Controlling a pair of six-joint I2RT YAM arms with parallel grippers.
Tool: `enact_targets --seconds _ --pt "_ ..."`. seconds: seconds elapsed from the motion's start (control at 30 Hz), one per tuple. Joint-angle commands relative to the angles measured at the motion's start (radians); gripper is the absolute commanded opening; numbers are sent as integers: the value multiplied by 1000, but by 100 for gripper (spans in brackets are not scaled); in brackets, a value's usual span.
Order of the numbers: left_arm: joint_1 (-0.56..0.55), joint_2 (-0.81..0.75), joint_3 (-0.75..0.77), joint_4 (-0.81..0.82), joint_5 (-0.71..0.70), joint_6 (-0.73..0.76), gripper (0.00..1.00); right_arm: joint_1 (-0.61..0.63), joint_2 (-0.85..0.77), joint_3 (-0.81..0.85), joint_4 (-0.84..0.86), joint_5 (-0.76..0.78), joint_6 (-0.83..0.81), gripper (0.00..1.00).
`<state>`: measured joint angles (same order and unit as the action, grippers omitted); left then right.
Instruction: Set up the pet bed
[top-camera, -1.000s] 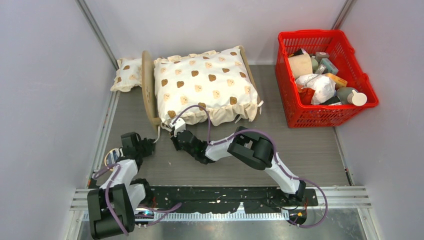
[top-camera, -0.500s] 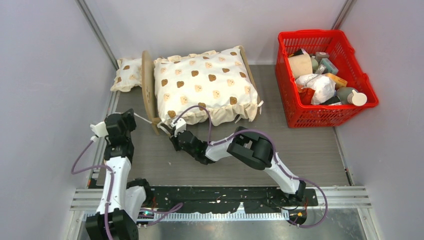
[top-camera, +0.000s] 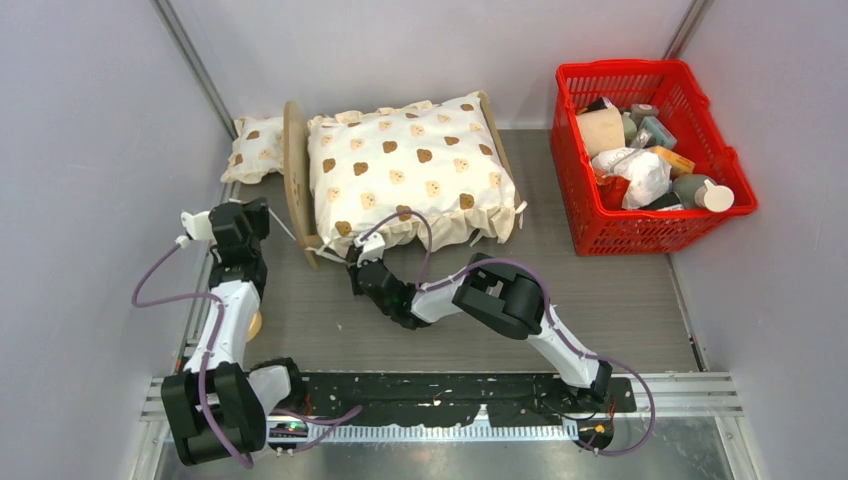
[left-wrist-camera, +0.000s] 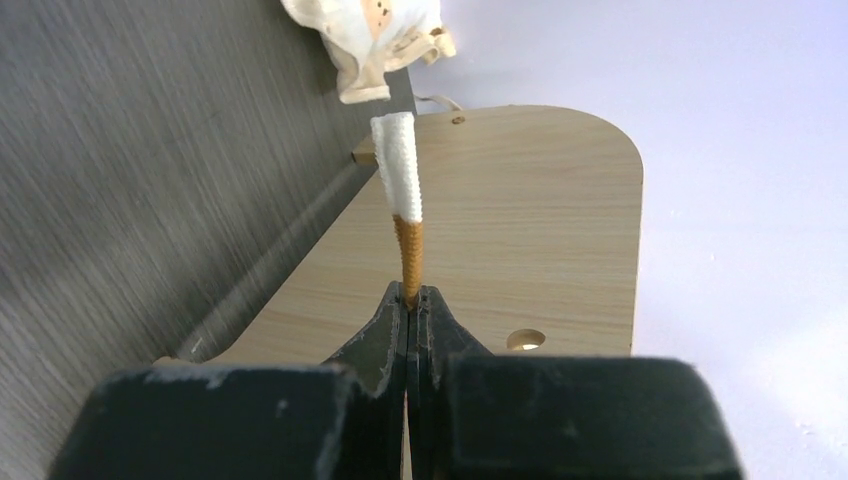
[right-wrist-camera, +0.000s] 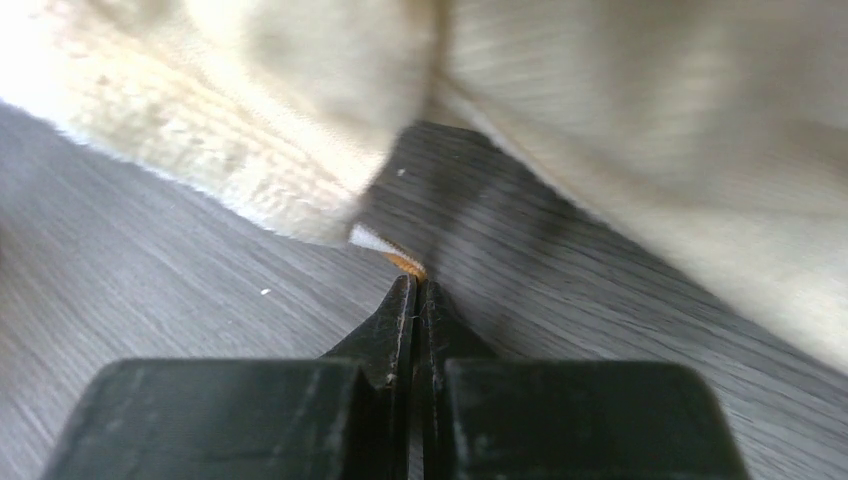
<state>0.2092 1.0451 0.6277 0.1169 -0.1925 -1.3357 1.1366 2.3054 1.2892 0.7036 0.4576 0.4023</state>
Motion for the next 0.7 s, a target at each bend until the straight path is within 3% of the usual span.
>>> enact_targets --seconds 0.0,0.13,0.37,0.5,0.67 --pt "2 23 87 212 17 88 0 -14 60 -89 -209 158 12 5" --pt "-14 15 98 275 48 152 0 -11 56 -141 -153 196 2 5" --pt "-53 -82 63 268 -38 297 0 5 52 -159 -124 209 -44 5" --pt "-77 -127 60 372 72 450 0 14 56 -153 -47 106 -66 5" --pt "-167 -223 35 373 185 679 0 29 49 -107 -38 53 -92 5"
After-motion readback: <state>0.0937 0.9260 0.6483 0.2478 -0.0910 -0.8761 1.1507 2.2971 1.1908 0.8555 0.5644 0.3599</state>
